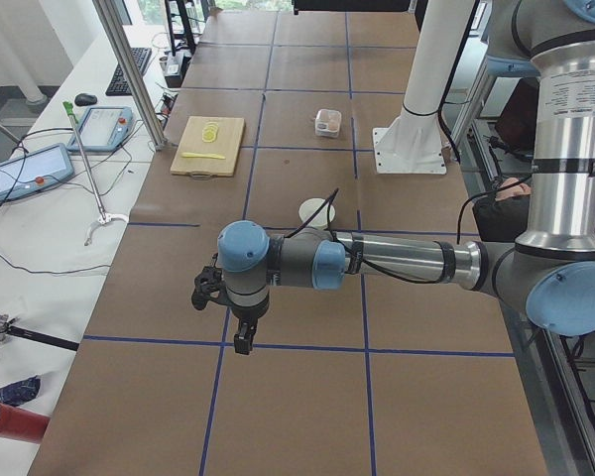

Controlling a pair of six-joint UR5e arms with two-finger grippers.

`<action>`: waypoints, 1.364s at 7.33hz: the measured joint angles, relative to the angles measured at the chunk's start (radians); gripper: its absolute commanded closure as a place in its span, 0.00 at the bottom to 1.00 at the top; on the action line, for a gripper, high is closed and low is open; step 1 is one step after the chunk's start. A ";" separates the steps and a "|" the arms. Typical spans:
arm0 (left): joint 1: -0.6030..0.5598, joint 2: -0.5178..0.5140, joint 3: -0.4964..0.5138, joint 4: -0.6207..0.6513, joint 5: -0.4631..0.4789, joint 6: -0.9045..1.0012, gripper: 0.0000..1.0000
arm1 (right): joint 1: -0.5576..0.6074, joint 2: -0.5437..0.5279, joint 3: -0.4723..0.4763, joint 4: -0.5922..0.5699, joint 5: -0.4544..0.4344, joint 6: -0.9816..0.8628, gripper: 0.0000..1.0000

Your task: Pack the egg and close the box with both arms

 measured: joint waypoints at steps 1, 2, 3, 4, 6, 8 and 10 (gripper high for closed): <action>0.000 0.003 0.000 0.000 -0.004 0.001 0.00 | 0.029 -0.040 -0.006 -0.011 -0.002 -0.024 0.00; 0.001 0.004 0.000 0.000 -0.012 0.002 0.00 | 0.040 -0.066 -0.009 -0.016 -0.003 -0.032 0.00; 0.002 0.005 0.000 0.001 -0.020 0.002 0.00 | 0.044 -0.078 -0.017 -0.016 -0.002 -0.035 0.00; 0.002 0.005 0.000 0.002 -0.023 0.002 0.00 | 0.045 -0.081 -0.033 -0.014 -0.002 -0.034 0.00; 0.002 0.007 -0.001 0.001 -0.024 0.001 0.00 | 0.045 -0.071 -0.044 -0.012 0.002 -0.028 0.00; 0.001 0.008 -0.001 0.001 -0.022 0.001 0.00 | 0.045 -0.069 -0.045 -0.011 0.004 -0.027 0.00; 0.001 0.009 -0.001 0.000 -0.022 0.001 0.00 | 0.045 -0.068 -0.046 -0.010 0.004 -0.027 0.00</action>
